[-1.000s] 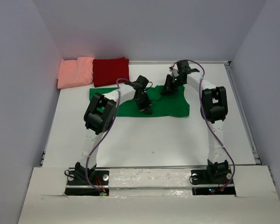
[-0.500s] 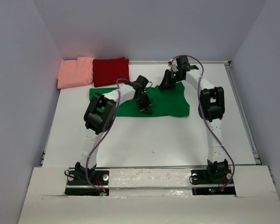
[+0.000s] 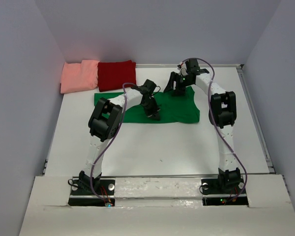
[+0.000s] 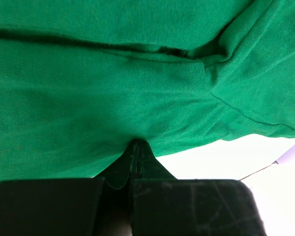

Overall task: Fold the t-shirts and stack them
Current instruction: Fold the tshirt

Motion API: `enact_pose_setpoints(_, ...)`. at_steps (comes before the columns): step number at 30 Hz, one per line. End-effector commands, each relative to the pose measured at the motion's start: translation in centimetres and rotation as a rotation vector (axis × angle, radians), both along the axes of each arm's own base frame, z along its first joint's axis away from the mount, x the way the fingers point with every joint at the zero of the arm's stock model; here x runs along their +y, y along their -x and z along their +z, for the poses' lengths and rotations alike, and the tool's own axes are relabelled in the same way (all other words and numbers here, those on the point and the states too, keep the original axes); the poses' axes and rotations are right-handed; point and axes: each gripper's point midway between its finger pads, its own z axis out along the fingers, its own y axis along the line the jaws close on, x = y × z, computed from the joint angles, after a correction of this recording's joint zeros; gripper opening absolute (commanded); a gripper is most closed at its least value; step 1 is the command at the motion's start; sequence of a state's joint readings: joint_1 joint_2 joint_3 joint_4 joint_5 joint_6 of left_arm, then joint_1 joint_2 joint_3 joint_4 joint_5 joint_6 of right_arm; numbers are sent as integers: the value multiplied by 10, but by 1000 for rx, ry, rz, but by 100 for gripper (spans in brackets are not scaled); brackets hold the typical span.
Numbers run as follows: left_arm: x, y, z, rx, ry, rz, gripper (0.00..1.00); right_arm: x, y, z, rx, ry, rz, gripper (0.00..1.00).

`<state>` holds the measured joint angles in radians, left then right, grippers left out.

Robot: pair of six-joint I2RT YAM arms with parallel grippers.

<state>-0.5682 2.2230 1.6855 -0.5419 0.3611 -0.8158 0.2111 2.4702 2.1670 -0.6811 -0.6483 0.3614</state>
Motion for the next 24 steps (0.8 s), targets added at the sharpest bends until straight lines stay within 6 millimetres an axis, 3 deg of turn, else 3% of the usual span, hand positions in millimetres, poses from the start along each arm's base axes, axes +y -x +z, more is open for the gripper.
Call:
enact_pose_setpoints(1,6,6,-14,17,-40,-16,0,-4,2,49,-94,3,-9,72)
enact_pose_setpoints(4,6,5,-12,13,-39,-18,0,-19,8,49,-79,26,-43,72)
enact_pose_setpoints(6,5,5,-12,11,-39,-19,0,-27,8,68,-114,19,-65,70)
enact_pose_setpoints(7,5,4,-11,6,-40,-18,0,-36,13,62,-95,29,-86,69)
enact_pose_setpoints(9,6,3,-10,0,-43,-17,0,-47,21,73,-135,40,-121,68)
enact_pose_setpoints(11,6,2,-10,-2,-45,-19,0,-47,22,90,-225,22,-122,68)
enact_pose_setpoints(12,6,2,-11,-1,-47,-18,0,-48,29,115,-290,7,-118,68)
enact_pose_setpoints(13,7,2,-10,-1,-47,-17,0,-49,38,109,-290,10,-116,68)
enact_pose_setpoints(15,6,2,-11,-4,-45,-18,0,-50,41,126,-351,-4,-117,67)
enact_pose_setpoints(18,6,3,-10,-2,-43,-19,0,-49,49,119,-316,-14,-123,66)
enact_pose_setpoints(19,6,3,-11,-2,-42,-21,0,-49,52,114,-294,-17,-126,62)
enact_pose_setpoints(21,5,3,-10,-3,-40,-22,0,-46,65,94,-204,-37,-126,15)
enact_pose_setpoints(22,5,1,-8,-7,-35,-21,0,-45,70,83,-164,-43,-127,0)
enact_pose_setpoints(24,3,-1,-5,-13,-31,-21,0,-41,80,56,-71,-64,-113,0)
